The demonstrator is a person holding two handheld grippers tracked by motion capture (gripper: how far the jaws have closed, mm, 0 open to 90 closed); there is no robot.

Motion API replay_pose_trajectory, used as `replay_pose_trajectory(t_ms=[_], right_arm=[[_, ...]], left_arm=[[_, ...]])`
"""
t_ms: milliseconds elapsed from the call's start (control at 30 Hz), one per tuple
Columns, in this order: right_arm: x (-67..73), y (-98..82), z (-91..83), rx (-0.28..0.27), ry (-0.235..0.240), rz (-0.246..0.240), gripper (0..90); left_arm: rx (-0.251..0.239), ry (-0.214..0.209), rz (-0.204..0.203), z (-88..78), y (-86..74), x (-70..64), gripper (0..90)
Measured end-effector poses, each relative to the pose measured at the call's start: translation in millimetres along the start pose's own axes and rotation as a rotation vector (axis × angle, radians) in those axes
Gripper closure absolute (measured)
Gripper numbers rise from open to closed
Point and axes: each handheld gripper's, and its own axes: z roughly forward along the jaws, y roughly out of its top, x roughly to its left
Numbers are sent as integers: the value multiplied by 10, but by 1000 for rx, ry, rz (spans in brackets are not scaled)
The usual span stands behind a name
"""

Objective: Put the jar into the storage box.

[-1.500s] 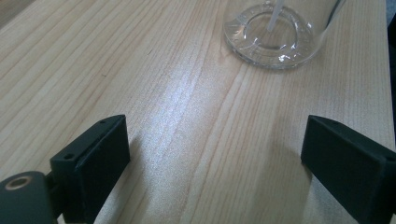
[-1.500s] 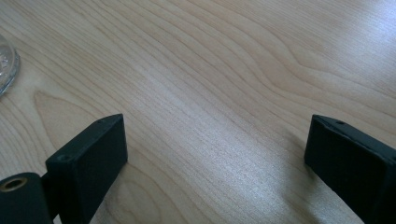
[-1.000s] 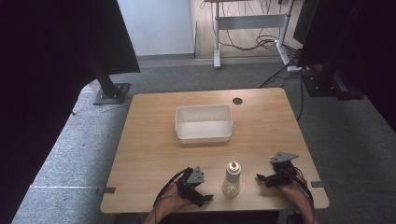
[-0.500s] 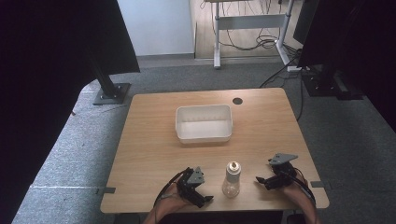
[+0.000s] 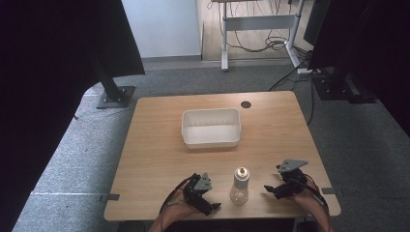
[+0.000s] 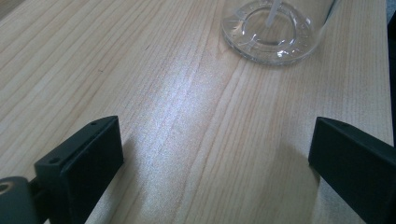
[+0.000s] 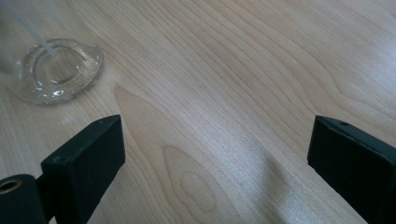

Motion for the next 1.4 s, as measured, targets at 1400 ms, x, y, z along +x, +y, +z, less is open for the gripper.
replay_pose_trajectory(t_ms=[1400], right_arm=[[446,538,-271,-75,162,-69,40]], left_arm=[[1,17,-12,3,4,12,28]])
